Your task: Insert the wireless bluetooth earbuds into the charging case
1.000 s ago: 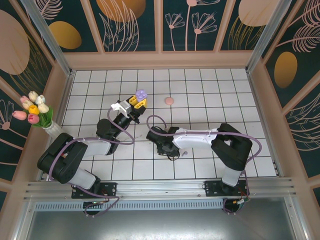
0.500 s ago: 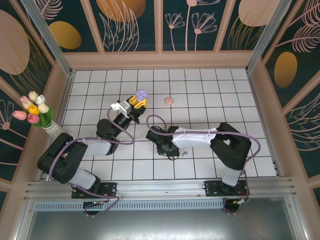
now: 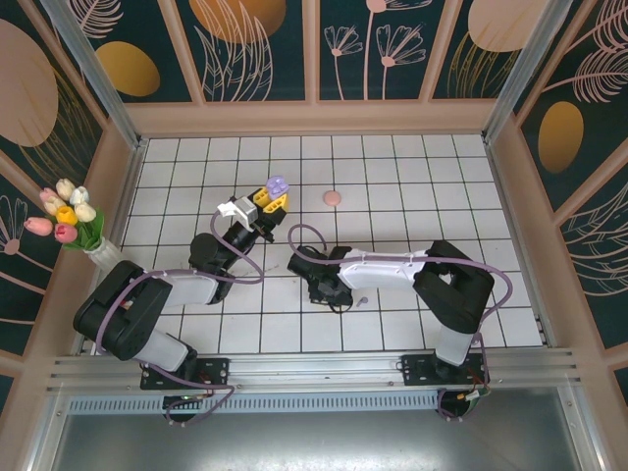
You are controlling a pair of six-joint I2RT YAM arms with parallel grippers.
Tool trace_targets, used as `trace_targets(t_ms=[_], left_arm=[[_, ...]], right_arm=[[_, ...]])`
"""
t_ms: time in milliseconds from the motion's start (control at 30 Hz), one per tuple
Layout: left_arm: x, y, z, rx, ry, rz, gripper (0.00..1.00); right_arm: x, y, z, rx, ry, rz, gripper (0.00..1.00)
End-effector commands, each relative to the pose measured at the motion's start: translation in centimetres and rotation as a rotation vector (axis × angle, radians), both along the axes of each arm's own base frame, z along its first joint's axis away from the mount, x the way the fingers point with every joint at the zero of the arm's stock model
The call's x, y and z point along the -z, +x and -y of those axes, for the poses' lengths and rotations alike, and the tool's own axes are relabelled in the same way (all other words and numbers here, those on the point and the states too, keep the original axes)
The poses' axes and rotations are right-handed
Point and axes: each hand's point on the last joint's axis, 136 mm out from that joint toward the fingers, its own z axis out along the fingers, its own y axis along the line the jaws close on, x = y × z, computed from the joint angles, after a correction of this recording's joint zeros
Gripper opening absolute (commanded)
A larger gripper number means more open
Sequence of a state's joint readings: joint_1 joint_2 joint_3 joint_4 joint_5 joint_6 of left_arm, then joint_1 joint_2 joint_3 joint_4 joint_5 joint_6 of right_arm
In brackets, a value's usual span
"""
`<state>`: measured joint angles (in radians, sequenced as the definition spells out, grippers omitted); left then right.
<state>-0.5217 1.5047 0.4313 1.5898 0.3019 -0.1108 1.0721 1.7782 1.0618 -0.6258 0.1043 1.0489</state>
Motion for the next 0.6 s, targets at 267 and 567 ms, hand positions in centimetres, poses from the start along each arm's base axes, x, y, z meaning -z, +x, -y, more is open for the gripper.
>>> trace_targets(t_ms=[267, 567], left_arm=[[-1.9, -0.6, -0.4, 0.005, -0.045, 0.060, 0.00], [-1.7, -0.6, -0.2, 0.007, -0.026, 0.052, 0.00]], right_arm=[[-0.9, 2.0, 0.7, -0.112, 0.028, 0.163, 0.17], [-2.0, 2.4, 1.2, -0.157, 0.092, 0.265, 0.16]])
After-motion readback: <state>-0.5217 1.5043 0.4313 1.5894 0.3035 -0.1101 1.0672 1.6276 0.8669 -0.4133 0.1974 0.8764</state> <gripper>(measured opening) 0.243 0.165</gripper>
